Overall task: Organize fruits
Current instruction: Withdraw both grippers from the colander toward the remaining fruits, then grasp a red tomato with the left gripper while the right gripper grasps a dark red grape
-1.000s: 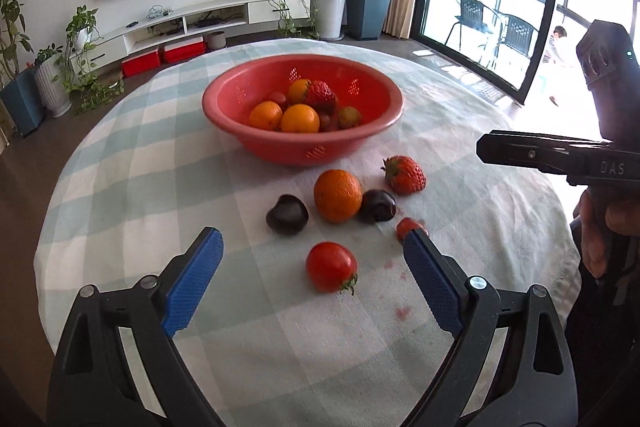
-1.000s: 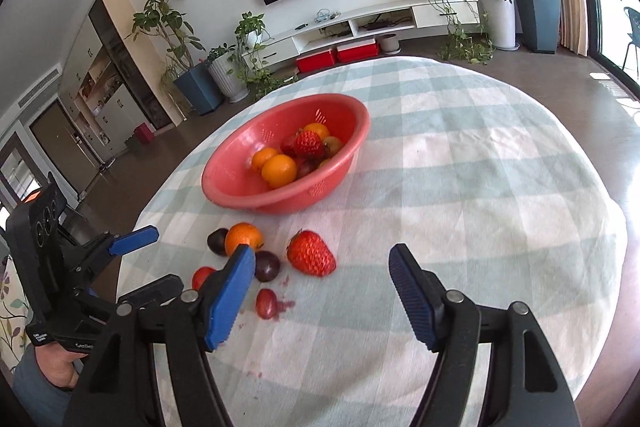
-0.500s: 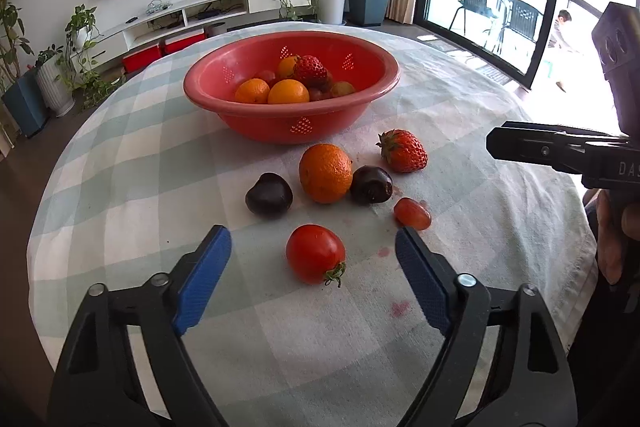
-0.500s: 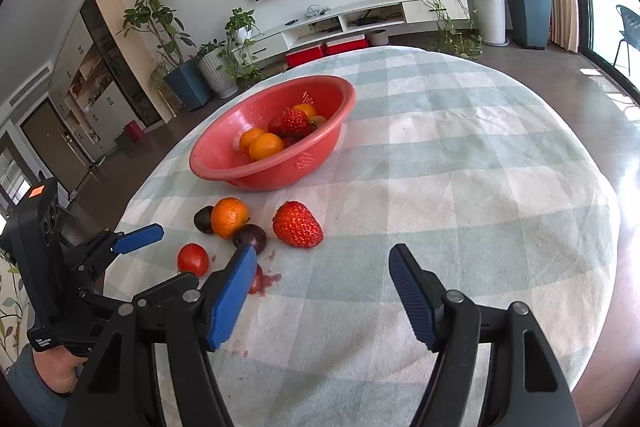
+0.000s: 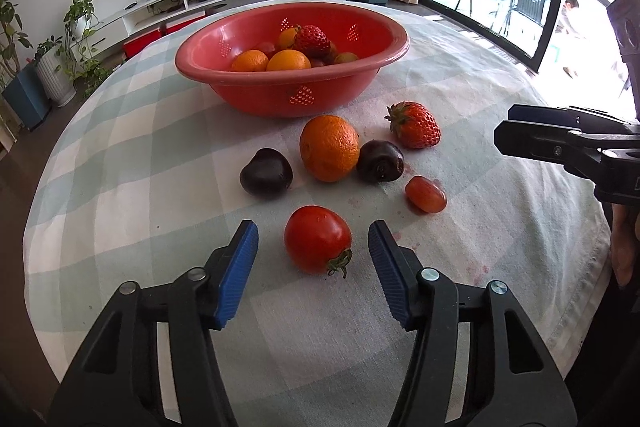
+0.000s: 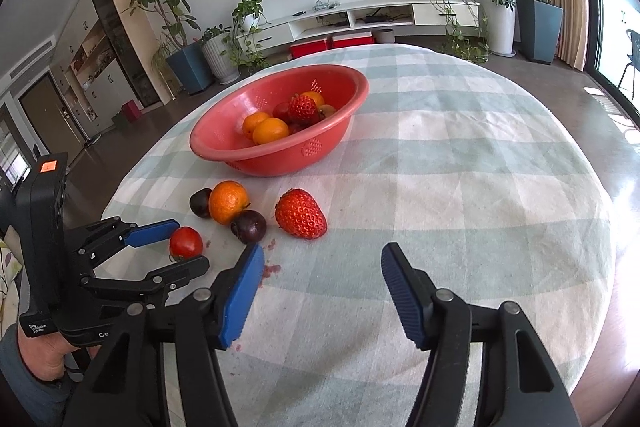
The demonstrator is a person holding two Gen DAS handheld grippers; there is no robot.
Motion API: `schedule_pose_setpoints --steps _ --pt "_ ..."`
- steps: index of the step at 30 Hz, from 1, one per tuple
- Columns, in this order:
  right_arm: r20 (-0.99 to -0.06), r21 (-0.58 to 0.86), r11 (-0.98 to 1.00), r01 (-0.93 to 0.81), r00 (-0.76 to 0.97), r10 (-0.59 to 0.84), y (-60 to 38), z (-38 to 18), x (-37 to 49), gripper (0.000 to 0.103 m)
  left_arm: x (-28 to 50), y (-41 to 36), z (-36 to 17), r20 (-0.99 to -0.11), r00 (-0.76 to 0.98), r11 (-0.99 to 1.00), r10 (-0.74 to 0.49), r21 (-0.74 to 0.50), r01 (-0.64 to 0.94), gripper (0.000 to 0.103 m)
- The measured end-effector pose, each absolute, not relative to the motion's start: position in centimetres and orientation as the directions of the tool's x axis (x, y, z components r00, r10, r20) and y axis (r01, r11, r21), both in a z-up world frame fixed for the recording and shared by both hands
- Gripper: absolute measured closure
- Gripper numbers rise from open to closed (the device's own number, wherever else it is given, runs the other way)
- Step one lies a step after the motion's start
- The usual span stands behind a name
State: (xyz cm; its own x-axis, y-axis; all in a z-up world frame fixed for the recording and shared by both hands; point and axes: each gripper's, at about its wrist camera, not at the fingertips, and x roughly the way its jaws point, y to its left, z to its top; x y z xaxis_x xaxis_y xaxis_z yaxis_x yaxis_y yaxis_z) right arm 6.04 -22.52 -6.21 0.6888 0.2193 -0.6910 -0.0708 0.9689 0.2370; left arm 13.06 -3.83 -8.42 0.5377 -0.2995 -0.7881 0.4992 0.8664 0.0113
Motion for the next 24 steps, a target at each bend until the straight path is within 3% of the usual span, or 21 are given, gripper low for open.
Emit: schedule_pose_setpoints --steps 2,5,24 --pt "-0.694 0.23 0.97 -0.078 0.686 0.22 -22.3 -6.3 6.1 0.042 13.1 -3.6 -8.5 -0.786 0.539 0.869 -0.304 0.004 0.495 0.066" --pt "-0.697 0.216 0.972 -0.087 0.684 0.216 -21.9 -6.3 6.0 0.043 12.9 -3.6 -8.4 -0.778 0.548 0.868 -0.308 0.006 0.497 0.072" --pt "-0.727 0.134 0.973 -0.189 0.649 0.227 -17.8 -6.0 6.2 0.051 12.3 -1.8 -7.5 -0.744 0.572 0.879 -0.346 -0.045 0.474 0.072"
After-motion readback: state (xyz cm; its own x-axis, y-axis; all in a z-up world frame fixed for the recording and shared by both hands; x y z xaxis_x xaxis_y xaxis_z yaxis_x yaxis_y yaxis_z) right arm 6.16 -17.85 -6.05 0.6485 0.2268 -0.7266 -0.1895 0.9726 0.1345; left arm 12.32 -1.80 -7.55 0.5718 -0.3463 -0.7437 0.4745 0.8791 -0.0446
